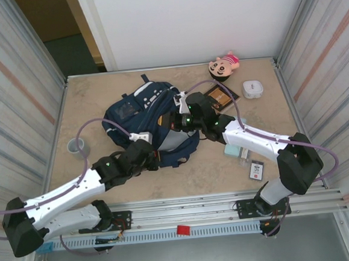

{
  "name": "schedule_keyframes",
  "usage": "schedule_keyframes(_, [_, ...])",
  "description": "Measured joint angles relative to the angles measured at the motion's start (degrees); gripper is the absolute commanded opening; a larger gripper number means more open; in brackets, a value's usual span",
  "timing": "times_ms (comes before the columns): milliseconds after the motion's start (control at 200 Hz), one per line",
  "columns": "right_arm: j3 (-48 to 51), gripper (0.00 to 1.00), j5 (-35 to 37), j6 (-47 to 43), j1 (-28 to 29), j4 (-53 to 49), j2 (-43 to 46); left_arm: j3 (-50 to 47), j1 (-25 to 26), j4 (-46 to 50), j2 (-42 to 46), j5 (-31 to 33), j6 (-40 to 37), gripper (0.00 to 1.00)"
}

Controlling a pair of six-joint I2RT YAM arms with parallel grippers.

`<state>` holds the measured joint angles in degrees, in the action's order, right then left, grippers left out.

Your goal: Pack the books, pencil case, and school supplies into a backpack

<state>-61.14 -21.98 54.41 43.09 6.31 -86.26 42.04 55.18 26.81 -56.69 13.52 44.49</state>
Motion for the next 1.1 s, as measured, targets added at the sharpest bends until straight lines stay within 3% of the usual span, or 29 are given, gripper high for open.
schedule_keyframes(306, [-1.9,0.00,-5.5,-1.9,-2.7,-3.5,0.0,-3.2,-5.2,-1.0,8.6,-4.2,-1.9,0.00])
schedule_keyframes(486, [-6.6,0.00,-12.4,-3.4,-5.9,-7.6,-0.3,-7.6,-7.9,-8.1,13.6,-11.0,-6.5,0.00])
schedule_keyframes(671, [-8.2,0.00,-14.6,-3.9,-6.0,-8.2,-1.0,-11.0,-8.7,-12.9,15.7,-16.8,-10.1,0.01])
schedule_keyframes(912, [-8.5,0.00,-16.7,-3.9,-6.4,-9.2,-1.7,-11.2,-10.1,-8.5,14.8,-15.6,-13.3,0.00])
schedule_keyframes(1102, [-13.0,0.00,-20.8,-4.4,-9.2,-13.4,-1.9,-11.7,-17.7,-4.0,15.2,-13.7,-14.5,0.00])
